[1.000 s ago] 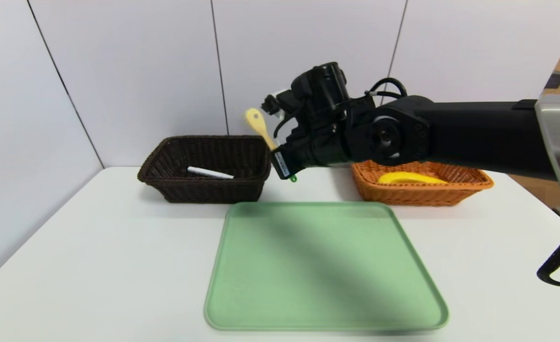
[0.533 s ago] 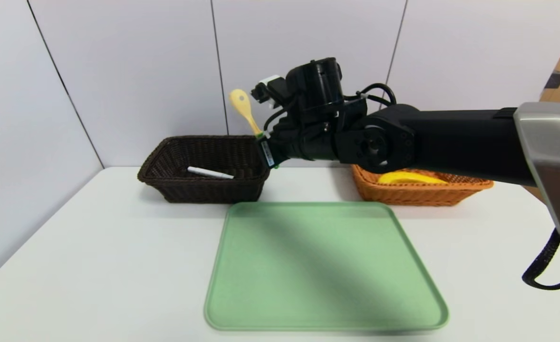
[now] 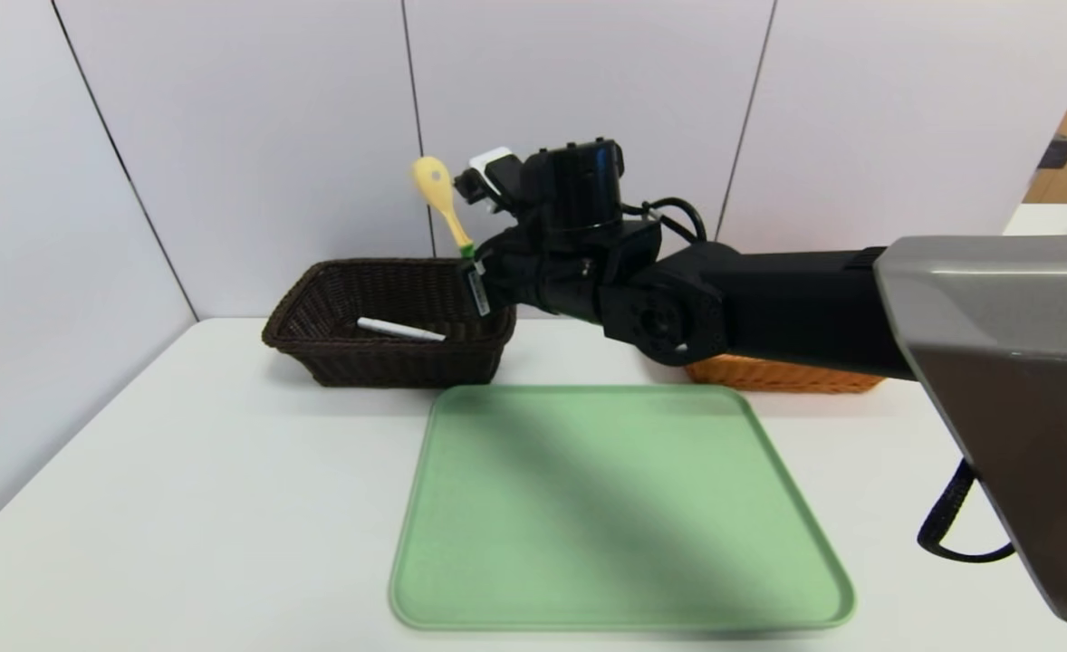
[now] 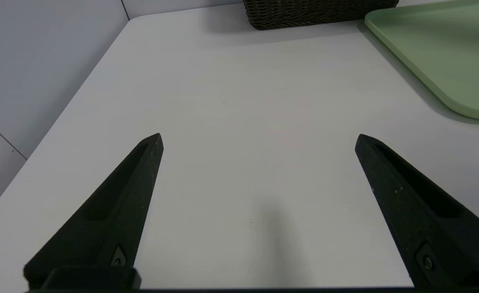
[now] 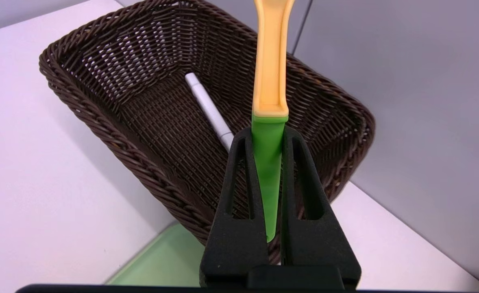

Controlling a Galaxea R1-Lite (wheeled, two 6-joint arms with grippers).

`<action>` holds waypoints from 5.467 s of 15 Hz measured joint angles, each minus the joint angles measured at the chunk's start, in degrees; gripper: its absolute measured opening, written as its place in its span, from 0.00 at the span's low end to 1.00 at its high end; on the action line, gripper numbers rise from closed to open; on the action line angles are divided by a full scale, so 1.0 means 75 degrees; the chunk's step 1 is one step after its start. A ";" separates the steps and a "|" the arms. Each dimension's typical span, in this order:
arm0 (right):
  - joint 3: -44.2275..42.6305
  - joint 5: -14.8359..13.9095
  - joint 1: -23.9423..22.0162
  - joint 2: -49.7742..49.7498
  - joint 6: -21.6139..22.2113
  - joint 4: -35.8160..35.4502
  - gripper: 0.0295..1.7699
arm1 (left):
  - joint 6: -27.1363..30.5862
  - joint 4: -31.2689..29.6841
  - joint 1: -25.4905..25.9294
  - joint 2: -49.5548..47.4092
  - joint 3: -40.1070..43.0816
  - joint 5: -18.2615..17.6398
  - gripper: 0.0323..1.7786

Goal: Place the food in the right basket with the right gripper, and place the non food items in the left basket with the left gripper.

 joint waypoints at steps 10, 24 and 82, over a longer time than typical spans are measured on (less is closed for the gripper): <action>-0.0034 -0.0031 -0.0029 0.0811 -0.0011 -0.1076 0.07 | 0.0003 0.0000 0.0000 0.0000 0.0000 -0.0003 0.95; -0.0031 -0.0026 -0.0055 0.1110 -0.0190 -0.1308 0.53 | 0.0000 0.0000 0.0000 0.0000 0.0000 0.0000 0.95; 1.4866 0.0829 -0.5699 -1.7371 0.0023 0.1000 0.96 | -0.0003 0.0000 0.0000 0.0000 0.0000 0.0000 0.95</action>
